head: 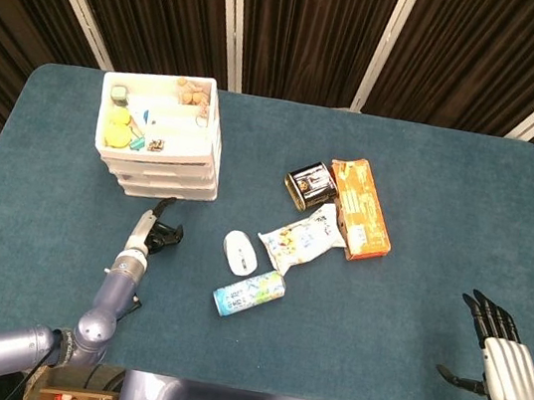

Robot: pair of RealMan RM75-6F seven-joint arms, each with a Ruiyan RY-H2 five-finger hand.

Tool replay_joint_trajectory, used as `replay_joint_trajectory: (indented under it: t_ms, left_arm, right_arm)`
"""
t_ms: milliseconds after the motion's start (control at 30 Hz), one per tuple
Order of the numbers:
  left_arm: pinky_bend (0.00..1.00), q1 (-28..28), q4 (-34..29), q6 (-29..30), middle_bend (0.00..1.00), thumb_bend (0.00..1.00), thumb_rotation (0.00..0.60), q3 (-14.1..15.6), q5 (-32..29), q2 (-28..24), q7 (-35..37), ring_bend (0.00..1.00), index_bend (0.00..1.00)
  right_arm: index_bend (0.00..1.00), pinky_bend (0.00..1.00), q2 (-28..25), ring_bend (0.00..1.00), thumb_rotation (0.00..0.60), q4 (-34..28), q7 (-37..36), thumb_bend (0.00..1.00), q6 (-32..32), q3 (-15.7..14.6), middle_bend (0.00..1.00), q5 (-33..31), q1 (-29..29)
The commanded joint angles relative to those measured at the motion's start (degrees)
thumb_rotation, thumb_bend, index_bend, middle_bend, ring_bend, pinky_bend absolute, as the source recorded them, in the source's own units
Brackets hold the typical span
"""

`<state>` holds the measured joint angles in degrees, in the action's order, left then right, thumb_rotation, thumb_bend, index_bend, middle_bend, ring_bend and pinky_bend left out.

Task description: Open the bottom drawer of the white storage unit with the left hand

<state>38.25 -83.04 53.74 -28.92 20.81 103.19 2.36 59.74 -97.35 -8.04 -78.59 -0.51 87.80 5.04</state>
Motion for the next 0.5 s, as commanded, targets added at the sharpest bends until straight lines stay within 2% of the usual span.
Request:
replay_joint_trajectory:
  t_ms: [33,500]
  left_arm:
    - [1.0,0.09,0.28,-0.74,1.0,0.57,0.6,-0.42,-0.01,0.42,0.75,0.99,0.08]
    - [1.0,1.0,3.23,-1.4,1.0,0.57,0.6,-1.62,-0.51,2.11,2.3,0.99,0.08]
  right_arm:
    - [0.0,0.06,-0.01,0.0,0.6,-0.01,-0.01,0.08,-0.06,-0.02,0.0,0.09,0.0]
    - [0.0,0.06,0.05,0.0,0.6,-0.06,0.09,0.08,-0.2,-0.14,0.0,0.17,-0.06]
